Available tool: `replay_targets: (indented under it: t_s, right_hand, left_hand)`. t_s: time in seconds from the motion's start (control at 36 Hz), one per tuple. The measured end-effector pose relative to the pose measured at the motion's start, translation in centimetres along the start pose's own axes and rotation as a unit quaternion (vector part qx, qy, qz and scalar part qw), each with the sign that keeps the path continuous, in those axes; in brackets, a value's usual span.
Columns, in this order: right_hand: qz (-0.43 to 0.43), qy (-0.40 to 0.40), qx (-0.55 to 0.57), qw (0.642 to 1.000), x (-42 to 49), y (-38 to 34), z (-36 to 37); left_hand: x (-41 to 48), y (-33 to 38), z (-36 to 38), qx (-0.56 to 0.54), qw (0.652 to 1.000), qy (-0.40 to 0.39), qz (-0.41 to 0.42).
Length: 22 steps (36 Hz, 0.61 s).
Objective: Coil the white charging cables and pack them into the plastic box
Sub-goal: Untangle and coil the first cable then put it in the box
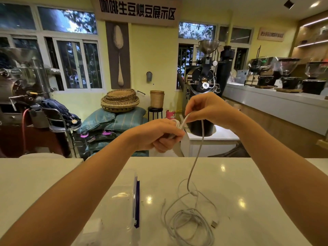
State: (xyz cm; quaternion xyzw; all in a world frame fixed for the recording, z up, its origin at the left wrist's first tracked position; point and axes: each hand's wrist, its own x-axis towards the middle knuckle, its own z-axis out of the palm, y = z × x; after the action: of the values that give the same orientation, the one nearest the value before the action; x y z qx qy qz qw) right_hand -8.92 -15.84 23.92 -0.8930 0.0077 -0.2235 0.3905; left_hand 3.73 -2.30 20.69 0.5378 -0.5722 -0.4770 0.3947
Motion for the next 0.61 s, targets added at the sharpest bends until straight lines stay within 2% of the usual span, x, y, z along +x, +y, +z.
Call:
replay_targets:
  t_s: [0.11, 0.19, 0.25, 0.31, 0.42, 0.5, 0.56, 0.61]
  right_hand:
    - [-0.007, 0.015, 0.221, 0.975, 0.2, 1.1, -0.2]
    - [0.000, 0.016, 0.315, 0.949, 0.4, 1.9, 0.9]
    - [0.000, 0.022, 0.372, 0.928, 0.6, 2.4, 1.9]
    - [0.016, 0.043, 0.383, 0.923, 0.9, 3.3, 3.2]
    - [0.036, 0.099, 0.337, 0.936, 1.0, 3.6, 6.5]
    - [0.066, 0.160, 0.352, 0.920, 1.1, 3.4, 8.4]
    - [0.065, 0.161, 0.363, 0.915, 1.1, 3.4, 9.4]
    - [0.075, 0.134, 0.314, 0.937, 0.9, 3.5, 10.2]
  left_hand:
    - [0.1, -0.1, 0.2, -0.087, 0.992, -0.096, 0.013]
    - [0.5, 0.3, 0.8, -0.168, 0.971, -0.165, 0.045]
    - [0.6, 0.6, 1.2, -0.193, 0.964, -0.168, 0.074]
    - [0.8, 0.9, 1.5, -0.194, 0.965, -0.137, 0.110]
    - [1.5, 1.4, 2.0, -0.198, 0.967, -0.034, 0.154]
    - [1.9, 1.4, 2.1, -0.210, 0.960, 0.024, 0.183]
    - [2.1, 1.5, 1.9, -0.217, 0.955, 0.057, 0.196]
    - [2.1, 1.8, 1.7, -0.217, 0.952, 0.087, 0.200]
